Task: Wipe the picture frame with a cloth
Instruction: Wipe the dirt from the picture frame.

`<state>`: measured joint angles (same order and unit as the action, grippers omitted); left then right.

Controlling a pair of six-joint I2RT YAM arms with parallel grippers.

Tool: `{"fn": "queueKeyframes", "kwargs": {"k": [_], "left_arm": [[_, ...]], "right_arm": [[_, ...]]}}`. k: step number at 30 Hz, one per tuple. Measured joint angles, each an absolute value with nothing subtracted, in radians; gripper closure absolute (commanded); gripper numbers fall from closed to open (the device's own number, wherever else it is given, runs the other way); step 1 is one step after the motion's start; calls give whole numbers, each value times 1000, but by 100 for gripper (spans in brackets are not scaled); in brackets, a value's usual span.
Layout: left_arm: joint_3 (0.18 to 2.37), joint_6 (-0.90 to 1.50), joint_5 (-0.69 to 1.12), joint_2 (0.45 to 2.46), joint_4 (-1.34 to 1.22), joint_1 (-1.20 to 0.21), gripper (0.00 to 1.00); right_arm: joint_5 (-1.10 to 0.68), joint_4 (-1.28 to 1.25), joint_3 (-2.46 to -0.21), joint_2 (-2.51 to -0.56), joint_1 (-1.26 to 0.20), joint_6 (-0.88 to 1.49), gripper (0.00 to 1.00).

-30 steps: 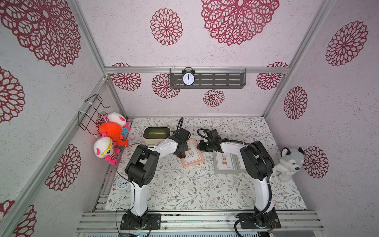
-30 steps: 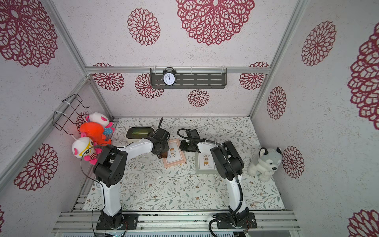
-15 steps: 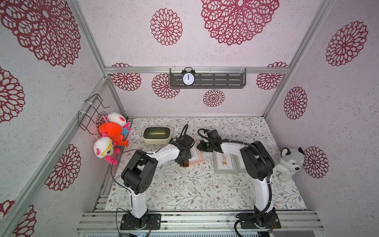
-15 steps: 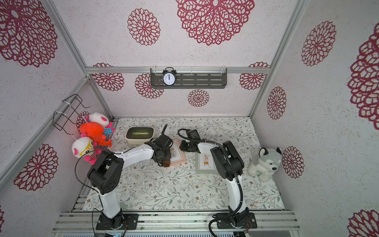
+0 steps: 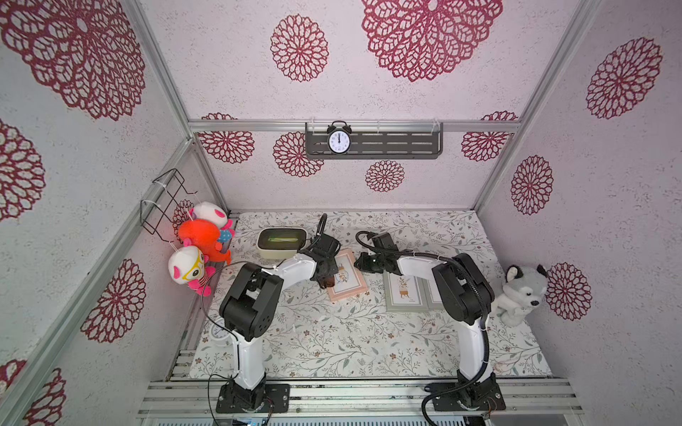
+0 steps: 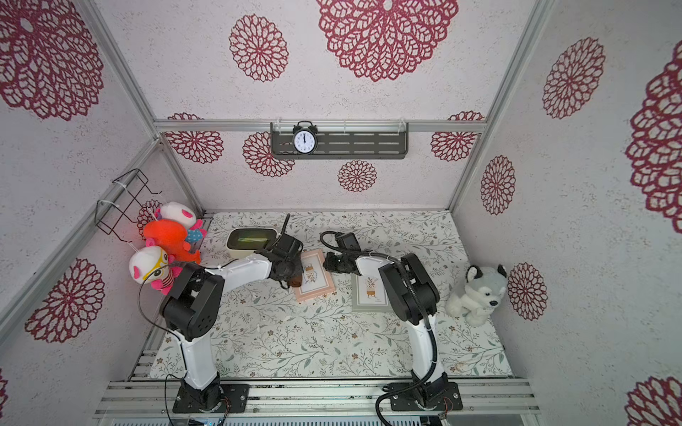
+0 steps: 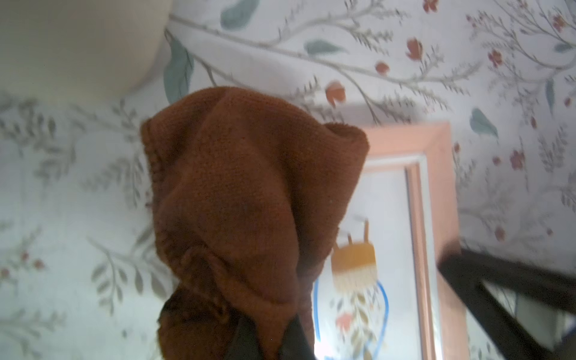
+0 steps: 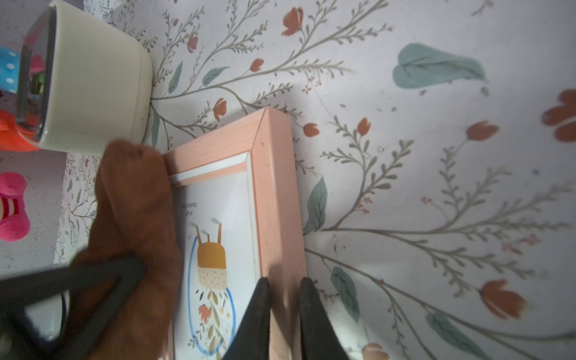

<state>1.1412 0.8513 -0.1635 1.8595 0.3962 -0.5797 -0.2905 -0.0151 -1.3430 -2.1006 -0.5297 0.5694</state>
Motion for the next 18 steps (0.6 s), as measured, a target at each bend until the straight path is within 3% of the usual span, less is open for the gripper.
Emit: {"fn": "queueKeyframes", "kwargs": {"k": [4,8,14,18], "left_arm": [[1029,926,-171,1760,405,-676,100],[1047,928,-172,1729,481,-671,100],[1136,860,-188,1613,599,-628,100],[1168,805,-163,1507,574,-588,100]], "right_arm": [[-292,-15,-1343,-2101,-529,573,80],[-297,36,-1371,-2100,-528,575,72],[-327,123,-1387,-2046,-502,589,51],[-378,69,-1327,-1881,-465,618,36]]}}
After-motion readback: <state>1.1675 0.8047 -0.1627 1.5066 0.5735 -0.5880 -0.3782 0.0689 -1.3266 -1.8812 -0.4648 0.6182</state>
